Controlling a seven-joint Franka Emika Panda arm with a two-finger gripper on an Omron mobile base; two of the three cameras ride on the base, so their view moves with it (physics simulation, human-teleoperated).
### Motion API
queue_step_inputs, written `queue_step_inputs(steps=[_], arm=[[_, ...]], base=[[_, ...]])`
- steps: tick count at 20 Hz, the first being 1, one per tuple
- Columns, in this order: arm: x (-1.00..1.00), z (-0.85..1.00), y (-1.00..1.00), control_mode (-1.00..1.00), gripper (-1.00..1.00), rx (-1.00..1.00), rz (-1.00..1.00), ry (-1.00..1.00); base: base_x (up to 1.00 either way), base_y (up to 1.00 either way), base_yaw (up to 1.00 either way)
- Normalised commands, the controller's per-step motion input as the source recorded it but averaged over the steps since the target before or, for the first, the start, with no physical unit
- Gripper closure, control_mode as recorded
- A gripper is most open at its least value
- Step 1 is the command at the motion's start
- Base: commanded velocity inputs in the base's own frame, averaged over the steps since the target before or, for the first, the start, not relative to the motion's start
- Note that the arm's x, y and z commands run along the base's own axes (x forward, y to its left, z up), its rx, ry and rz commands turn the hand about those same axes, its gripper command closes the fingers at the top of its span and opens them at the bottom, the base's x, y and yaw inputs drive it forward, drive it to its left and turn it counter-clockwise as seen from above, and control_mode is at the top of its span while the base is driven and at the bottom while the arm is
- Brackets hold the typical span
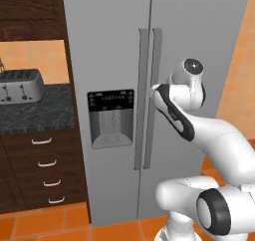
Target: Take the strawberry from the fridge and place it on top of the pancake, located on the dining counter.
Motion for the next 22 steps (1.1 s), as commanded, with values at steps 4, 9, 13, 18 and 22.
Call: queue_step_inputs(steps=[4, 9, 13, 18, 22], arm=[[0.55, -0.05, 0.09, -1.0, -1.0, 0.04, 0.0, -0.08], [0.42, -0.07, 0.01, -1.0, -1.0, 0.02, 0.0, -0.09], [0.36, 0.0, 0.0, -1.0, -1.0, 0.0, 0.01, 0.01], [0.56, 0.0, 0.01, -1.0, -1.0, 0.02, 0.06, 0.0], [0.6, -0.06, 0.14, -1.0, -1.0, 0.05, 0.07, 0.0]], base=[[0.0, 0.0, 0.0], [0.0, 0.0, 0.0], [0.0, 0.0, 0.0], [0.0, 0.0, 0.0], [0.0, 0.0, 0.0]])
